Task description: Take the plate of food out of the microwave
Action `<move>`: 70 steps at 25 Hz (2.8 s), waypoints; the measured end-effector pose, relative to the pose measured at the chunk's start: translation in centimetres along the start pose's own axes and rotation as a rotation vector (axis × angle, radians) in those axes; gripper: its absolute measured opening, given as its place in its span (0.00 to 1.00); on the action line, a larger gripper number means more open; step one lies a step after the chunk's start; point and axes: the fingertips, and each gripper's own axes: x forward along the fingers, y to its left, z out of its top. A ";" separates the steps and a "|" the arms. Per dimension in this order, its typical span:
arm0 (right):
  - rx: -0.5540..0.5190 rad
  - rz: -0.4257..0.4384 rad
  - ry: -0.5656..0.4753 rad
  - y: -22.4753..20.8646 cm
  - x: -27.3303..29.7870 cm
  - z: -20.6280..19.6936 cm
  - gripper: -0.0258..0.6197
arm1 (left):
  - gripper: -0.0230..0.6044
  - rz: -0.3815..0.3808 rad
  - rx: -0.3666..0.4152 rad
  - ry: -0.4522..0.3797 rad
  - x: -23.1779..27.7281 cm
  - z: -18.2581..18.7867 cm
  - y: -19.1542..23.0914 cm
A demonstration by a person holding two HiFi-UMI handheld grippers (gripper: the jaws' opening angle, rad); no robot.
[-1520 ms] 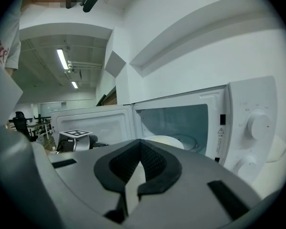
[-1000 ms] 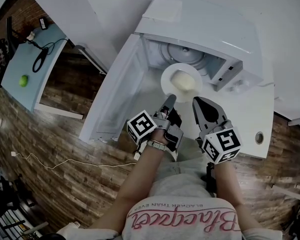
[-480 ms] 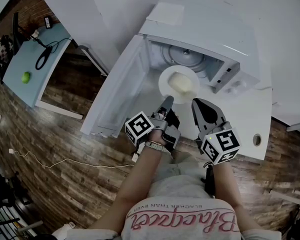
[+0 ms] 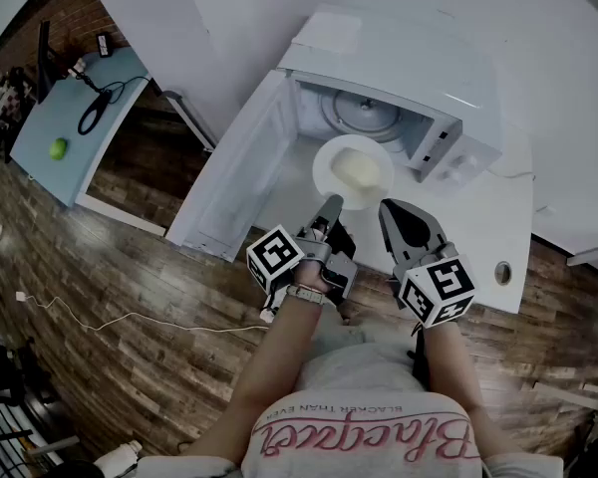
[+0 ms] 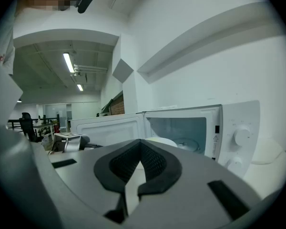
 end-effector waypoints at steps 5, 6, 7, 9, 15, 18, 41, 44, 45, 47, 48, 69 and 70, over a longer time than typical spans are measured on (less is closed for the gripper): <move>-0.002 0.017 -0.009 0.3 -0.9 1.1 0.05 | 0.06 0.015 0.002 -0.022 -1.1 -0.5 -1.2; -0.004 0.020 -0.010 0.4 -1.1 1.4 0.05 | 0.06 0.016 0.002 -0.025 -1.4 -0.5 -1.5; -0.006 0.023 -0.010 0.5 -1.2 1.6 0.05 | 0.06 0.016 0.004 -0.027 -1.5 -0.5 -1.8; -0.009 0.029 -0.011 0.5 -1.5 2.0 0.05 | 0.06 0.016 0.010 -0.026 -1.8 -0.6 -2.5; -0.005 0.024 -0.026 -0.2 -1.7 3.6 0.05 | 0.06 0.012 0.025 0.003 -2.5 -0.6 -4.5; -0.005 0.015 -0.034 -0.6 -1.7 4.4 0.05 | 0.06 0.010 0.027 0.016 -2.8 -0.5 -5.3; -0.006 -0.090 -0.120 -3.4 -1.5 9.9 0.05 | 0.06 -0.055 0.015 0.097 0.7 -0.1 -12.1; -0.003 -0.116 -0.120 -3.9 -1.3 10.1 0.05 | 0.06 -0.060 0.013 0.116 1.7 0.0 -12.5; -0.003 -0.123 -0.119 -4.1 -1.2 10.1 0.05 | 0.06 -0.068 0.010 0.120 2.2 0.0 -12.8; 0.004 -0.134 -0.123 -4.8 -1.1 10.3 0.05 | 0.06 -0.073 0.011 0.127 3.0 0.1 -13.0; 0.010 -0.140 -0.127 -5.1 -1.0 10.5 0.05 | 0.06 -0.072 0.013 0.130 3.4 0.1 -13.1; -0.032 -0.183 -0.164 -9.7 -1.1 12.6 0.05 | 0.06 -0.118 0.015 0.103 8.4 -1.5 -16.0; -0.033 -0.182 -0.165 -9.8 -1.2 12.7 0.05 | 0.06 -0.114 0.023 0.101 8.5 -1.5 -16.0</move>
